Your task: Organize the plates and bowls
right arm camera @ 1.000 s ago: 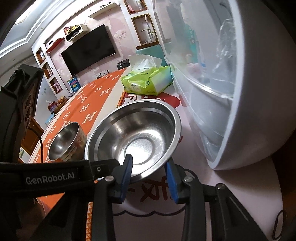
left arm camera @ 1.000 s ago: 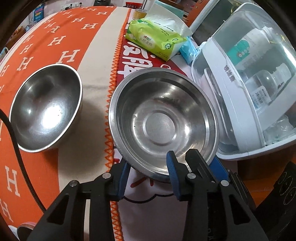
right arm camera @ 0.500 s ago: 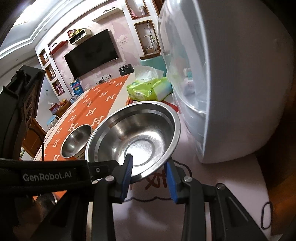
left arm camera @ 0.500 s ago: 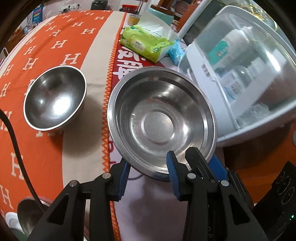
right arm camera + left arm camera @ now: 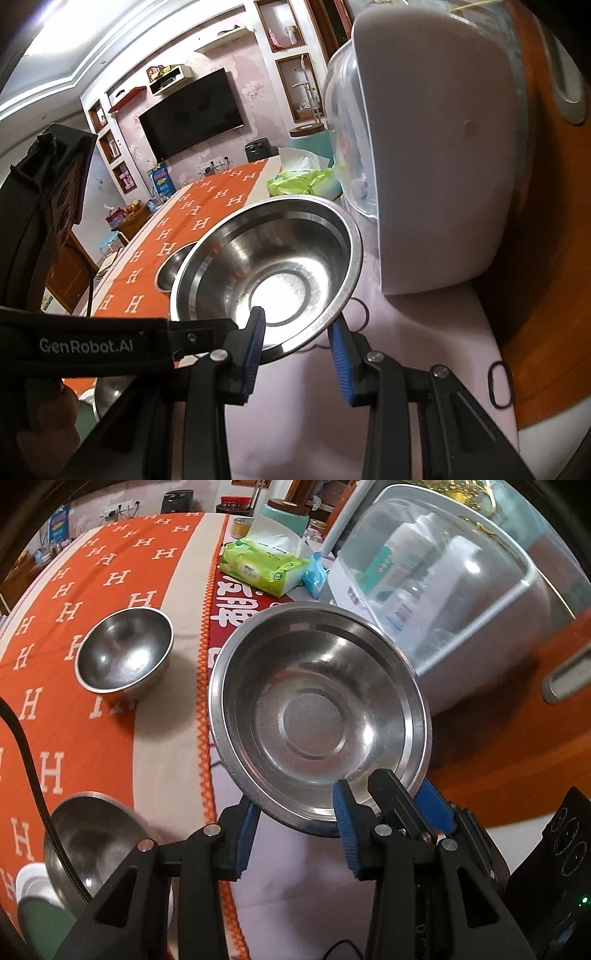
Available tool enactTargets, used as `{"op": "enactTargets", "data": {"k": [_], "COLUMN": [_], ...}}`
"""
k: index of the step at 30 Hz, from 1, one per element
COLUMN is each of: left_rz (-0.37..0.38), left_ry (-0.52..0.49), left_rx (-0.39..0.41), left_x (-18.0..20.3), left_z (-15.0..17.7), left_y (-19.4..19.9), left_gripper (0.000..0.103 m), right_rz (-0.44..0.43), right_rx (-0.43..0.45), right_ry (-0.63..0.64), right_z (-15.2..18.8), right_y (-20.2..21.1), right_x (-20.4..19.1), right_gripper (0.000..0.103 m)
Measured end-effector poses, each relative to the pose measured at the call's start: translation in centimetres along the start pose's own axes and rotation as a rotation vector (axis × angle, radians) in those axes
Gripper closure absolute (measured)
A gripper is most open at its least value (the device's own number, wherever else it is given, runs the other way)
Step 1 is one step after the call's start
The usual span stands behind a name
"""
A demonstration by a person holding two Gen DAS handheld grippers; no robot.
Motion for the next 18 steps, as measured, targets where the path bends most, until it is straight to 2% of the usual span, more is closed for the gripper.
{"op": "enactTargets", "data": {"k": [18], "left_rz": [0.015], "left_ry": [-0.038], "left_rx": [0.083], "left_x": [0.9], "left_z": [7.1], "left_y": [6.4], "left_gripper": [0.064], "right_rz": [-0.043], "right_rx": [0.052], "right_ry": [0.093], "right_z": [2.8], "right_y": [8.0], "right_x": [-2.5], "right_gripper": [0.069]}}
Point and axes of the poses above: each gripper's, at about its wrist camera, not at the fingertips, and y roughly against the way its jaws point, x to its right, z to its underside, the point moved 7 cm from there along -y, roughly the way its jaws point, and after that the axes turned 5 degrees about -z, right-handed, at the moved point
